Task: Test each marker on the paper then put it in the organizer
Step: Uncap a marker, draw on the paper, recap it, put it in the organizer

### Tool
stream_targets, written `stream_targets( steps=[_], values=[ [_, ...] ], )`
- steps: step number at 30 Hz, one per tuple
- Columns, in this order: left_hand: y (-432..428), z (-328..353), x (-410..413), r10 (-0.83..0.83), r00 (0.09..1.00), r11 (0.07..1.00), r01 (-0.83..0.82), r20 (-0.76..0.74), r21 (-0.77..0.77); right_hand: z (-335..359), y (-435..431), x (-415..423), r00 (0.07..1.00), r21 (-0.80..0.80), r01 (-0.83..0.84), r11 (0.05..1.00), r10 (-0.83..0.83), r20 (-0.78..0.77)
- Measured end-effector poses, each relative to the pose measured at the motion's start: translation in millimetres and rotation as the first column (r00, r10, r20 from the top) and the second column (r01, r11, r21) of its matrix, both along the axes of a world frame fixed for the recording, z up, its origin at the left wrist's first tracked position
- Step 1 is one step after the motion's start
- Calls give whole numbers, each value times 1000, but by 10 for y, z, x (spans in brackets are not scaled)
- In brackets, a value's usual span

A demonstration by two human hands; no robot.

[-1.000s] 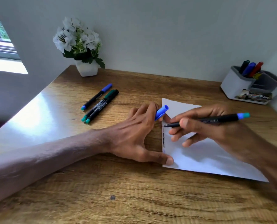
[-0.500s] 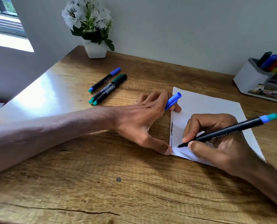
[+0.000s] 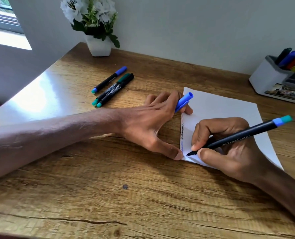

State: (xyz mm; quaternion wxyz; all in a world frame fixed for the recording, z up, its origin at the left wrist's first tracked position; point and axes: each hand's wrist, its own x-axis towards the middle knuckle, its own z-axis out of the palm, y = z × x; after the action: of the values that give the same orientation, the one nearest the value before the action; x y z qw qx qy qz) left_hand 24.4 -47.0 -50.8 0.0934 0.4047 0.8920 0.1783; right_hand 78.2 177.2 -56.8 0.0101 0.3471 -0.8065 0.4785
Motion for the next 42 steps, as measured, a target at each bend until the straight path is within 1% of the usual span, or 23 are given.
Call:
stream_targets(
  steps=[7, 42],
  values=[
    [0, -9, -12, 5, 1000, 1000, -5, -23, -6, -11, -5, 7, 1000, 19, -1, 1000, 1, 7],
    [-1, 11, -13, 37, 999, 999, -37, 9, -6, 49, -53, 26, 995, 50, 99, 994, -99, -13]
  ],
)
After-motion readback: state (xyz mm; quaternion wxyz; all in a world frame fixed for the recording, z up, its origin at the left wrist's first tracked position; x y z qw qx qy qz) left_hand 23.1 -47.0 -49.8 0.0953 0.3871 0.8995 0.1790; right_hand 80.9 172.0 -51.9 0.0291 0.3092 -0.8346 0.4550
